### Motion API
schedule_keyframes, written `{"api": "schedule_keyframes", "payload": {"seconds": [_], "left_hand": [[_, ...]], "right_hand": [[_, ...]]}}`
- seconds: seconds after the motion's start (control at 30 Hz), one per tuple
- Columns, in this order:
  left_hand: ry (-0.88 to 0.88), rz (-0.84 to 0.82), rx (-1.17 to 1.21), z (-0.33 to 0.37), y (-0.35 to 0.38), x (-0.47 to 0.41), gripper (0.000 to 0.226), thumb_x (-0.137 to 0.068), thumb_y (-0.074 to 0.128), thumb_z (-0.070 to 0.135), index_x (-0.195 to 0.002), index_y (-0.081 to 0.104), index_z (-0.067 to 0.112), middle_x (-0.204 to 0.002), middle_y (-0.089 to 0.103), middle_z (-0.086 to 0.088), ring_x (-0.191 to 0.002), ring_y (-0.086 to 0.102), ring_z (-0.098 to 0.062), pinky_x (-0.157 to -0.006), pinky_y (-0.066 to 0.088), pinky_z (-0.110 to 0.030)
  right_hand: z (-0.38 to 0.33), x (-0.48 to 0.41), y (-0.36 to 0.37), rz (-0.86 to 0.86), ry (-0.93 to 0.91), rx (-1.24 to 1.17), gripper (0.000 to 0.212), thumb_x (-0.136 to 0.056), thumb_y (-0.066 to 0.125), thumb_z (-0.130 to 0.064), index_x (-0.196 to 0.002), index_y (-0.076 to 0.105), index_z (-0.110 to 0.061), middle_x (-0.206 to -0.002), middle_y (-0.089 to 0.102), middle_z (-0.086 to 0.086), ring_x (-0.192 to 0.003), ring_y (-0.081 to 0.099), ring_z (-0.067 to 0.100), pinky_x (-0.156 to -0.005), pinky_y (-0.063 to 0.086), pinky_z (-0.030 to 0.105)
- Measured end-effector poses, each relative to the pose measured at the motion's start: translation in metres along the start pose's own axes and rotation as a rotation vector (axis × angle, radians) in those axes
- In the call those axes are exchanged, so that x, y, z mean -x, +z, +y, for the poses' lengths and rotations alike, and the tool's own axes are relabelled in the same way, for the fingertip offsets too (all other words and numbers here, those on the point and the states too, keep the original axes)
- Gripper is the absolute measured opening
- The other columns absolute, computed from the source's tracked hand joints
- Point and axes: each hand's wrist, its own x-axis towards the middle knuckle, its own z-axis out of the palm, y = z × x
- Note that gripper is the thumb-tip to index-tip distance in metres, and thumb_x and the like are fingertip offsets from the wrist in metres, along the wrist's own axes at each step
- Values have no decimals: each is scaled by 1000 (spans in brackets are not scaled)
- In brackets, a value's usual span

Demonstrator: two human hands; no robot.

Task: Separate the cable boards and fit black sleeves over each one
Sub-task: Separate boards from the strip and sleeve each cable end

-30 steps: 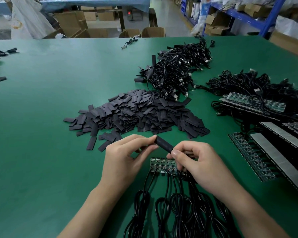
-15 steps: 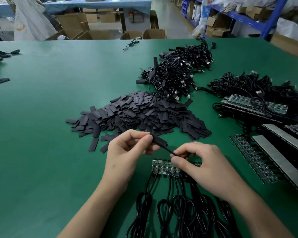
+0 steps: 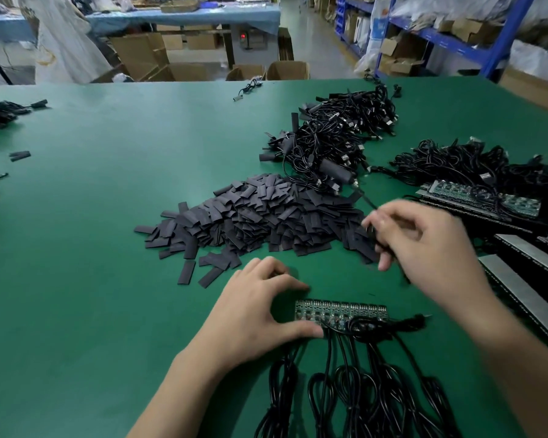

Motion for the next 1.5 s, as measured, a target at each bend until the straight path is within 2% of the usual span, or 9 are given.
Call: {"api": "schedule_keyframes", "payload": {"seconds": [0.17,0.3,0.4,0.5,0.6,0.7,0.83,1.23,1.5], "left_hand": [[31,19,80,3,-1,-1,54,-72,70,76,-112,68,41,-112,51,22,-111,44,0,-100,41,-29],[20,34,149,6,0,-1,42,-76,79,61,-107,65,36,-105,56,21,-103,49,1,-94,43,-25],[-52,34,378,5,-1,-2,26,-82,84,39,-101,68,32,-90,65,16,-85,60,0,-79,47,-21],[-124,21,671,5,-4,-3,16,-86,82,19,-100,74,24,-84,70,8,-78,66,-4,-78,50,-17],[-166,-1,881,4,-6,-5,20,-82,84,13,-100,77,17,-80,67,6,-75,63,-8,-79,52,-20],[-173,17,1006,5,-7,-5,26,-73,85,17,-98,76,16,-76,69,3,-71,64,-9,-76,53,-20],[-212,33,1064,5,-7,-3,21,-69,86,20,-89,80,20,-76,73,-2,-70,65,-11,-72,54,-18],[-227,-126,1128,8,-15,-1,6,-75,83,15,-80,80,15,-72,71,-1,-61,61,-4,-60,48,-12],[-214,-137,1148,7,-14,1,5,-76,80,11,-78,79,15,-76,70,-9,-63,61,-8,-62,49,-16]], "right_hand": [[-21,-106,0,57,-87,232,23,-104,57,-34,-97,75,-20,-72,70,2,-53,61,16,-52,54,28],[-33,-196,6,13,-46,411,35,-104,57,-42,-123,72,-16,-112,74,8,-103,70,30,-95,54,40],[-36,-207,9,-70,-6,440,49,-106,51,-45,-145,57,-16,-140,62,10,-127,58,29,-100,43,33],[-33,-151,13,-97,-107,336,36,-106,50,-42,-131,65,-20,-121,68,-1,-112,65,24,-82,46,28],[-25,-65,20,-326,-43,150,25,-100,52,-47,-109,72,-34,-95,74,-18,-90,70,3,-75,54,19],[-16,-1,27,-519,19,94,13,-94,63,-50,-96,73,-42,-91,71,-31,-83,64,-12,-65,43,4],[-6,32,38,-531,64,90,8,-91,69,-49,-89,70,-41,-80,69,-21,-66,60,-3,-60,42,15],[-5,46,44,-446,64,46,4,-91,71,-44,-90,68,-41,-84,71,-18,-81,65,2,-79,55,35],[-7,45,41,-469,66,-8,3,-91,73,-37,-89,71,-37,-85,72,-19,-84,65,1,-83,53,29]]}}
